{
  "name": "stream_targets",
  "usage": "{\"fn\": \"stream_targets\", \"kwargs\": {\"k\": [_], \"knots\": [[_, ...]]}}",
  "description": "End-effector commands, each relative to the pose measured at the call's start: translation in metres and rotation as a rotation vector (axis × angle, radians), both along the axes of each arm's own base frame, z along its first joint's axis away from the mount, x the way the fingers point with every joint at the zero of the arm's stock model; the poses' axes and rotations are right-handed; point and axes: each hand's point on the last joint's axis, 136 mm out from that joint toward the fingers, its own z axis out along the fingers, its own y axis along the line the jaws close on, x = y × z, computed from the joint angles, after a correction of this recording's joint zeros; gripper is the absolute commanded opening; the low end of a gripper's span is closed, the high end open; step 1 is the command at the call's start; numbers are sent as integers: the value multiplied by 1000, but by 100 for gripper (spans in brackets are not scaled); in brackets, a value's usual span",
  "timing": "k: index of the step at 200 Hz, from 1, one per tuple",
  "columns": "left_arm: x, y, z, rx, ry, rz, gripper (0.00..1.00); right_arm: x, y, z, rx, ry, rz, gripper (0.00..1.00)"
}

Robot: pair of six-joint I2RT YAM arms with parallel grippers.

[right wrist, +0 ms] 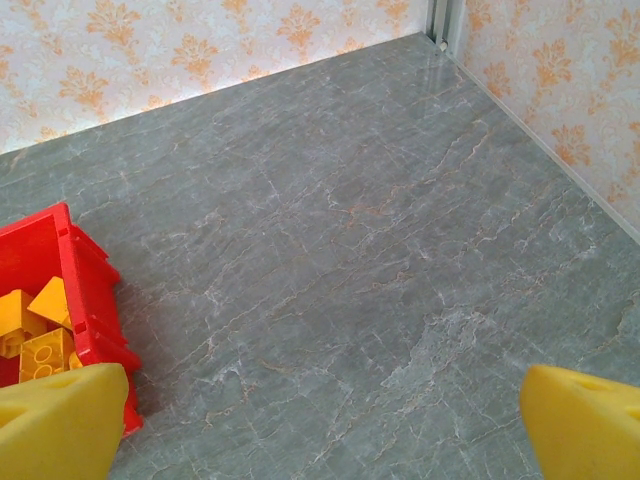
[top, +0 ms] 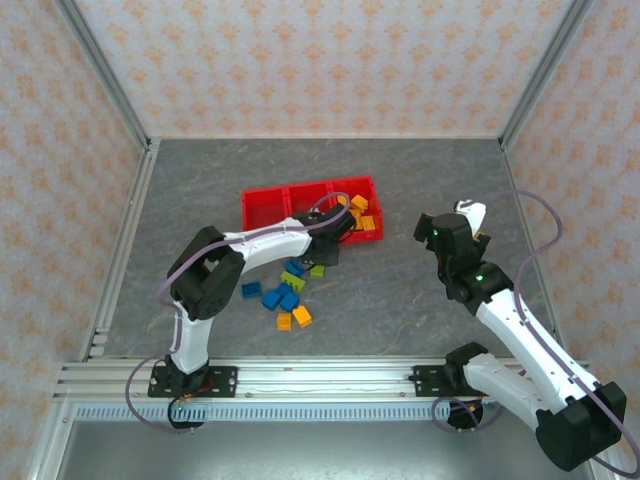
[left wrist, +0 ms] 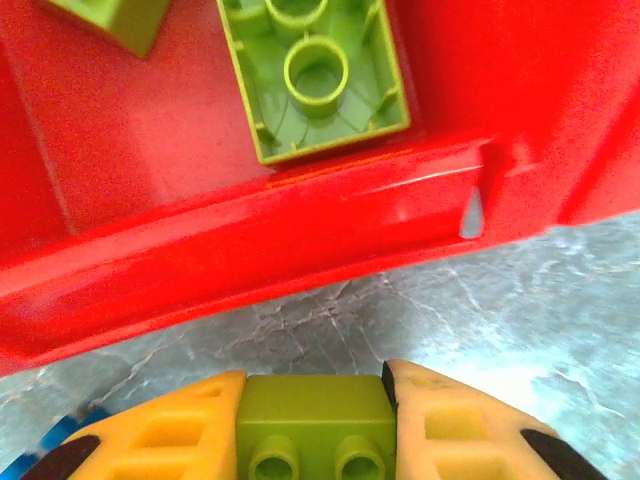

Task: Sort the legos into containers by color
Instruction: Pick up the lego from the center of the table, then place the lego in the container.

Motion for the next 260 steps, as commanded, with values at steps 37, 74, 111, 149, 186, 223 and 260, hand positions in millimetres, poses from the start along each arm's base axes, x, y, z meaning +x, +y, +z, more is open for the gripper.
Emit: {"fn": "stream_targets", "kwargs": {"k": [37,74,111,149,186,223,260], "knots": [[57,4,108,-57,-212,23,22,-2,-3,8,3,-14,-8,100],[103,18,111,-6,-226,51,23,-3,-5,8,-11,-7,-12,100],[138,29,101,52,-220,62,23,-7,-8,7,-25,-1,-16,100],[157,40,85,61,-201,68,24,-9,-10,6,-35,-1,-22,100],[168,46,79,62,-191,79,41,-9,-9,5,-20,-3,-23,100],[169,38,99,2,-223,38,72,-10,-9,5,-13,0,-25,100],[155,37,131,-66,-274,17,83,-11,-10,6,-10,-5,-24,100]]}}
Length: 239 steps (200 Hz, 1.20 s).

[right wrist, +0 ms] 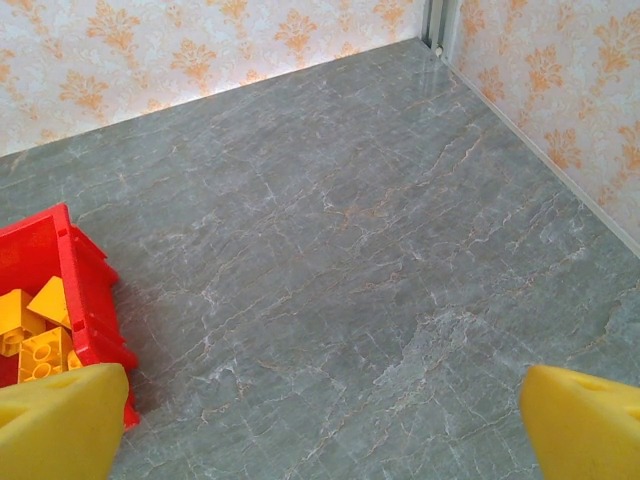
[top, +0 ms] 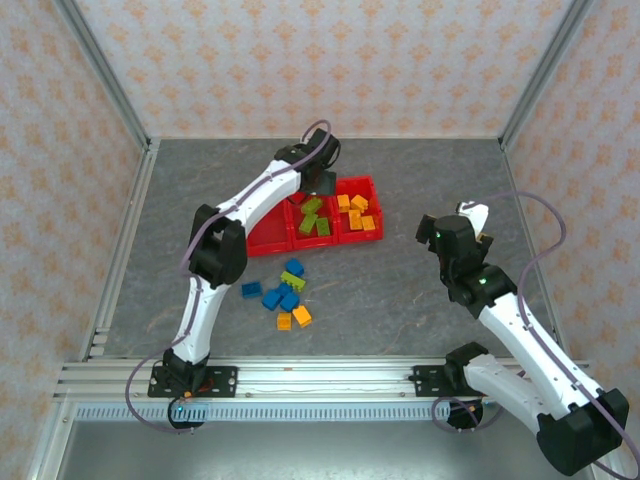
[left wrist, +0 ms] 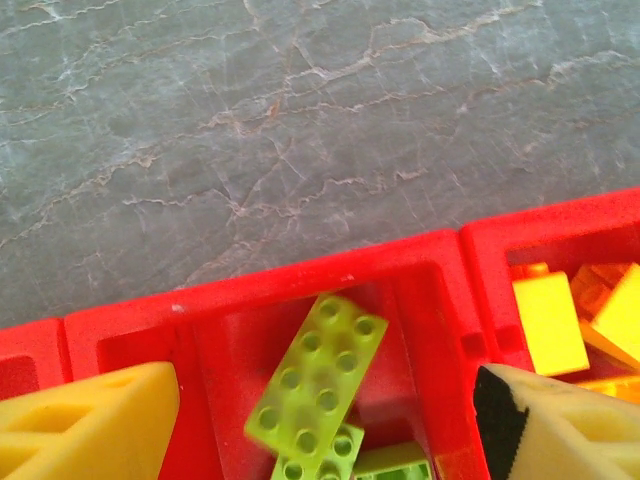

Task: Sort the legos into containers by color
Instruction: Place the lego in the container, then pick up the lego from the center of the table.

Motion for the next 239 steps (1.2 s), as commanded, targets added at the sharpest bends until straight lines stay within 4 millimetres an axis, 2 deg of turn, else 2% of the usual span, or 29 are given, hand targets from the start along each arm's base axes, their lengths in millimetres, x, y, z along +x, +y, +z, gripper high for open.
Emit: {"fn": "stream_targets", "kwargs": {"k": [1,27,36,41,44,50,67,93,133,169,239], "knots": [[-9,-2,56,-69,-94,-37,84,-5,-7,1,-6,2,-24,100],[-31,2,75,-92,-121,-58,86,-5,-5,1,0,0,-20,100],[-43,2,80,-95,-130,-72,87,-4,-4,1,5,0,-17,100],[-49,3,76,-91,-123,-80,87,-4,-4,1,6,0,-14,100],[-55,4,84,-99,-139,-83,88,-4,-4,1,9,-1,-13,100],[-64,4,84,-103,-138,-93,88,-4,-3,0,12,-2,-12,100],[-89,7,75,-101,-116,-108,90,-2,-1,0,21,-4,-6,100],[-127,14,47,-96,-57,-105,91,1,3,-1,36,-5,5,100],[-169,28,7,-92,24,-77,91,6,10,-2,58,5,23,100],[-188,36,-23,-107,80,-38,87,6,12,-5,70,11,30,100],[-193,17,-56,-115,171,-31,84,6,12,-4,63,17,30,100]]}}
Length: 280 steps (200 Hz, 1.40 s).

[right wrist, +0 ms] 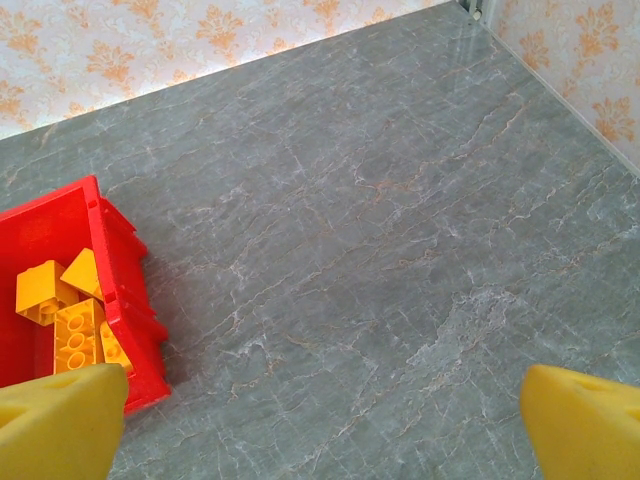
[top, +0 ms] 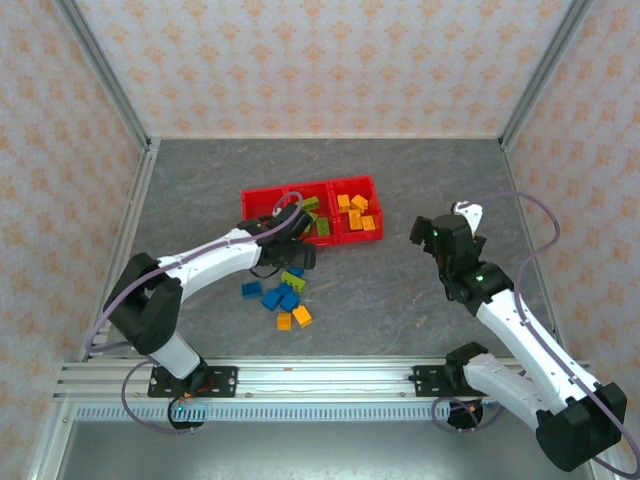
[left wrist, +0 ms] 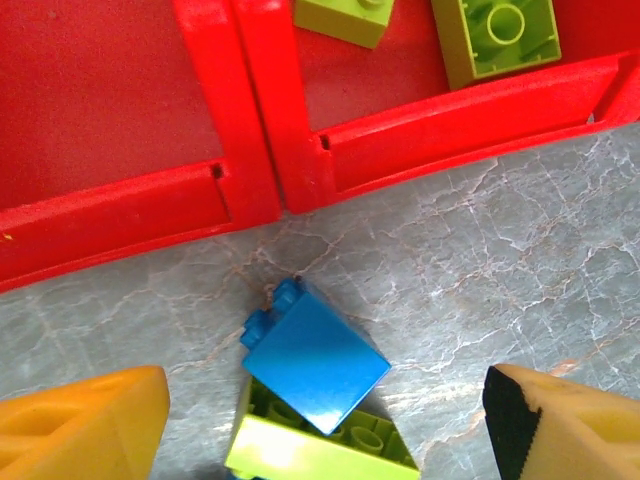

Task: Sort the legos into containers by color
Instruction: Pick up the lego from the center of the table.

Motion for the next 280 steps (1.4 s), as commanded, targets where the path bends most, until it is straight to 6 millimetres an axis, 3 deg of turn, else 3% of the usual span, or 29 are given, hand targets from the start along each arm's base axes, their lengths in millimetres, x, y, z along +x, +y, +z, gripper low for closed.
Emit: {"fn": "stream_targets", "kwargs": {"k": [1,109,203,241,280], "knots": [[3,-10,-10,-13,25,23,84,2,-2,7,10,-18,-20,100],[7,-11,-40,19,74,69,76,0,-5,4,-8,-8,-23,100],[21,-5,-58,110,96,33,53,-5,-14,8,-43,-13,-48,100],[22,-6,-50,97,80,28,46,-5,-14,9,-37,-16,-56,100],[25,-5,-30,82,38,28,42,-4,-12,9,-26,-19,-54,100]]}}
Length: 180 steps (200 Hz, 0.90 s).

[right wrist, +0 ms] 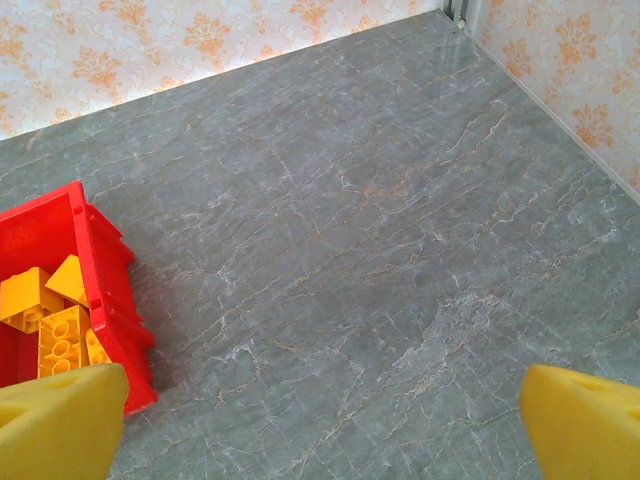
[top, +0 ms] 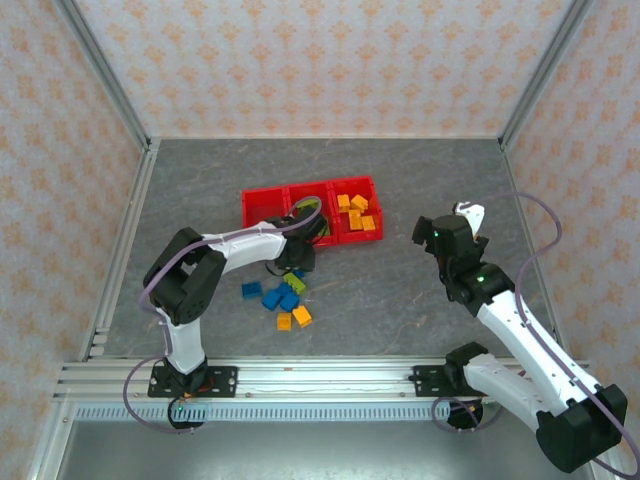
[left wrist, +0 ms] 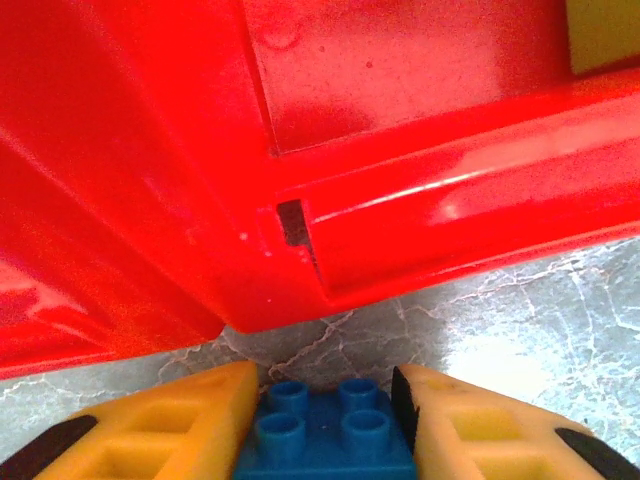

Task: Sort the legos into containers by color
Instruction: Pick up the lego from the center of the table, then place the lego in the container.

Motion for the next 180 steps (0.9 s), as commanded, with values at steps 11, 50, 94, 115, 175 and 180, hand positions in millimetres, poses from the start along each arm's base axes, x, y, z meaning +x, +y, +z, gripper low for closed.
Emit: {"fn": "stream_targets", "kwargs": {"k": [11,50,94,115,175,180], "knots": [[10,4,32,-1,-76,-1,41,-1,-7,7,-8,-15,-34,100],[15,-2,57,-44,-135,-4,36,-1,-7,7,-8,-15,-36,100],[19,-1,98,-82,-225,20,33,-2,-9,7,-10,-16,-43,100],[29,11,131,-69,-334,77,34,-2,-9,7,-12,-20,-44,100],[75,71,159,-34,-422,247,34,-3,-9,3,-11,-12,-43,100],[80,76,157,-32,-419,256,34,-3,-10,3,-13,-12,-44,100]]}}
